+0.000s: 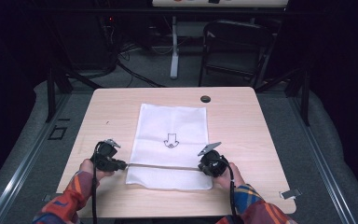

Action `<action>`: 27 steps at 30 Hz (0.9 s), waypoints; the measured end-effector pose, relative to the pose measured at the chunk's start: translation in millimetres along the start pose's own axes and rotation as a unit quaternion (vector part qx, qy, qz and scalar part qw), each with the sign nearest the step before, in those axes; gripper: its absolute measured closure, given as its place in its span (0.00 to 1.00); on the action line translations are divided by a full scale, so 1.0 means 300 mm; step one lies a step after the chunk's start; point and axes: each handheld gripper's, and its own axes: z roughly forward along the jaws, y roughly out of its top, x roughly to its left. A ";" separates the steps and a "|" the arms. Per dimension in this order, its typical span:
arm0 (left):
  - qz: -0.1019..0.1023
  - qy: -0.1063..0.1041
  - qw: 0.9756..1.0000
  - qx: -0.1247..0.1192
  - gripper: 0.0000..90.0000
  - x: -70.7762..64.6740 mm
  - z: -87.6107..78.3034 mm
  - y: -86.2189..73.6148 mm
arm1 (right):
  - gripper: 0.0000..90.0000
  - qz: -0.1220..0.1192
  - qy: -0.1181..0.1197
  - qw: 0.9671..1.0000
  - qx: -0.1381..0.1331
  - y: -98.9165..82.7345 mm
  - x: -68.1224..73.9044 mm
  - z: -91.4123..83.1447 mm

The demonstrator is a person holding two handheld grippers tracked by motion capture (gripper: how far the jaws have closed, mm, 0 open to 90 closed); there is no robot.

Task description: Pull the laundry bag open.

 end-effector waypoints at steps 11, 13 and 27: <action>-0.003 -0.004 1.000 0.006 0.88 -0.001 0.009 -0.001 | 1.00 -0.012 -0.002 1.000 -0.009 -0.006 0.003 -0.001; -0.003 -0.004 1.000 0.008 0.88 -0.002 0.010 0.000 | 1.00 -0.013 0.001 1.000 -0.009 -0.007 0.001 -0.001; -0.012 -0.007 1.000 -0.009 0.39 0.000 -0.009 0.009 | 0.64 -0.008 0.010 1.000 -0.022 -0.003 -0.003 -0.032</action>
